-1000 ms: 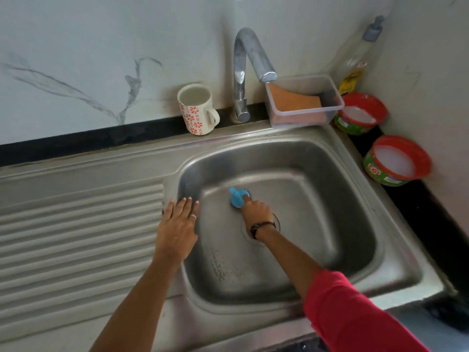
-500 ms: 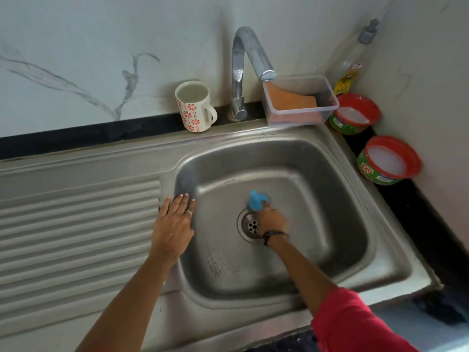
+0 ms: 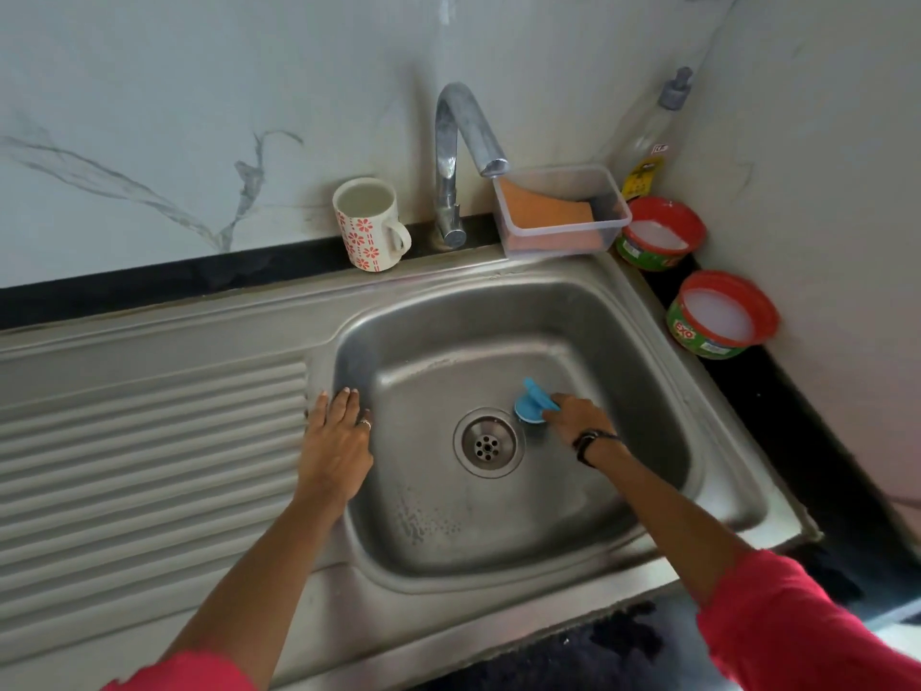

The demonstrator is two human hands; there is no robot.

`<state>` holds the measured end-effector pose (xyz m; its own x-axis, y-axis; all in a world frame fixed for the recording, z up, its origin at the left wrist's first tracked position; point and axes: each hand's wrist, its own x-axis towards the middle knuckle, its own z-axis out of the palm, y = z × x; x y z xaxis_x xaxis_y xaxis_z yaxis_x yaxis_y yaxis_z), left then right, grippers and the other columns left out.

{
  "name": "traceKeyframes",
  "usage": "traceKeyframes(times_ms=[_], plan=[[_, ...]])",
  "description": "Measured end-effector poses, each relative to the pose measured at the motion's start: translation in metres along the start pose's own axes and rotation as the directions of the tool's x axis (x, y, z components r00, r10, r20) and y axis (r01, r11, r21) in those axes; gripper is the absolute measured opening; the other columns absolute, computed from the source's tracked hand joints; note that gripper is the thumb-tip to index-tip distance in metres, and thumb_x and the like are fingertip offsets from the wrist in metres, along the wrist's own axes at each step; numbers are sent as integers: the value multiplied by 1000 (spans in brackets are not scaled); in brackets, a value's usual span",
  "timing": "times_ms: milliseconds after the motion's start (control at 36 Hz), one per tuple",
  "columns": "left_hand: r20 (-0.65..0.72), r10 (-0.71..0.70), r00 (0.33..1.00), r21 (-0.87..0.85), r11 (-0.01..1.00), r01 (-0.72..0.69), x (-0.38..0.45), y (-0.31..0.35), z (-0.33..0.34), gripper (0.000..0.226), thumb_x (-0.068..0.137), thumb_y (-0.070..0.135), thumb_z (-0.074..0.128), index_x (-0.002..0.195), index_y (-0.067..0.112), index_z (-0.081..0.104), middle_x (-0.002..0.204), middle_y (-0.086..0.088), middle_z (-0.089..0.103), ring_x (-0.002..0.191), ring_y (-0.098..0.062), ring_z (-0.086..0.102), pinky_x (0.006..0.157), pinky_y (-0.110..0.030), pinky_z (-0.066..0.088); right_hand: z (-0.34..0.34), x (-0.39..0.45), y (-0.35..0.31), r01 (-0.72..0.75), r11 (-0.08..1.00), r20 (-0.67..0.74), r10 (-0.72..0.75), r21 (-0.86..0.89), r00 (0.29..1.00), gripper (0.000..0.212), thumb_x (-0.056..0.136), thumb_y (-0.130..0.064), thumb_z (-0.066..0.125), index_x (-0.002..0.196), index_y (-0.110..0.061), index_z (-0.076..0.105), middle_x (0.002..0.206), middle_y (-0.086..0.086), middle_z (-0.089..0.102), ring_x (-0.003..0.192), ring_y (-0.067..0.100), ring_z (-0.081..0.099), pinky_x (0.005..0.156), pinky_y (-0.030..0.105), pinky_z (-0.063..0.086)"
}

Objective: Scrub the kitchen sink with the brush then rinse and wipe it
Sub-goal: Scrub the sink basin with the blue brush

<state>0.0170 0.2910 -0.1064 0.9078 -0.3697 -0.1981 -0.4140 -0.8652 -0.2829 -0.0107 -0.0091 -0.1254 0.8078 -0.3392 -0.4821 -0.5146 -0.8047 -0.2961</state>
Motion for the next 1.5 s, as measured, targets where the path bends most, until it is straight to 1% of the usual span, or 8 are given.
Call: traceKeyframes(times_ms=[167, 333, 556, 694, 806, 972, 1306, 1500], plan=[[77, 113, 991, -28, 993, -111, 15, 9, -18, 47, 92, 20, 43, 139, 13, 41, 150, -8, 30, 142, -21, 19, 117, -36, 3, -49, -26, 2, 98, 986, -83, -87, 136, 993, 34, 94, -31, 46, 124, -17, 54, 118, 12, 61, 108, 31, 57, 90, 38, 45], [71, -52, 996, -396, 915, 77, 54, 67, -77, 31, 93, 15, 39, 117, 16, 60, 120, -11, 61, 111, -29, 57, 89, -34, 45, -123, -30, 21, 238, 948, -286, -173, 209, 942, 36, 94, -33, 49, 127, -19, 54, 114, 11, 65, 105, 30, 59, 85, 34, 45], [-133, 167, 977, -701, 681, -212, 133, 166, -155, 34, 96, 20, 41, 126, 24, 57, 130, -1, 58, 118, -19, 54, 99, -34, 43, -224, 8, 58, 286, 886, -529, -56, 364, 847, 33, 92, -30, 53, 120, -13, 60, 101, 13, 66, 99, 32, 61, 73, 28, 40], [-244, 225, 943, -694, 638, -332, 173, 213, -192, 43, 93, 12, 45, 136, 12, 45, 143, -7, 43, 123, -25, 49, 102, -36, 40, -263, 46, 64, 200, 894, -451, 3, 401, 893, 31, 96, -26, 43, 106, -5, 63, 93, 17, 65, 91, 31, 59, 63, 28, 32], [-271, 229, 935, -690, 631, -355, 204, 238, -205, 57, 88, 4, 46, 143, 4, 31, 151, -10, 29, 137, -25, 30, 111, -32, 29, -275, 84, 66, 135, 902, -272, -20, 410, 962, 33, 96, -18, 43, 64, -23, 48, 69, 4, 54, 75, 22, 54, 57, 28, 34], [-268, 167, 949, -624, 720, -303, 232, 256, -195, 59, 94, 10, 42, 148, 10, 20, 157, -2, 15, 144, -16, 13, 114, -29, 20, -266, 130, 59, -4, 958, -210, 67, 288, 975, 41, 95, -31, 43, 123, -5, 57, 124, 17, 59, 113, 32, 56, 88, 32, 45], [-306, 105, 946, -619, 733, -282, 227, 270, -183, 72, 89, 7, 41, 149, 9, 2, 158, -8, 3, 146, -19, 3, 118, -36, 13, -277, 138, 59, -48, 997, -254, 63, 65, 965, 41, 96, -32, 43, 125, -5, 51, 129, 17, 53, 117, 31, 52, 93, 34, 43], [-237, 177, 955, -659, 693, -292, 224, 256, -187, 81, 82, 0, 46, 149, 7, 1, 157, -9, 1, 145, -18, 1, 119, -33, 8, -251, 125, 51, 163, 973, -283, -113, 162, 952, 39, 96, -25, 44, 132, -11, 50, 133, 15, 52, 119, 32, 50, 96, 32, 40]])
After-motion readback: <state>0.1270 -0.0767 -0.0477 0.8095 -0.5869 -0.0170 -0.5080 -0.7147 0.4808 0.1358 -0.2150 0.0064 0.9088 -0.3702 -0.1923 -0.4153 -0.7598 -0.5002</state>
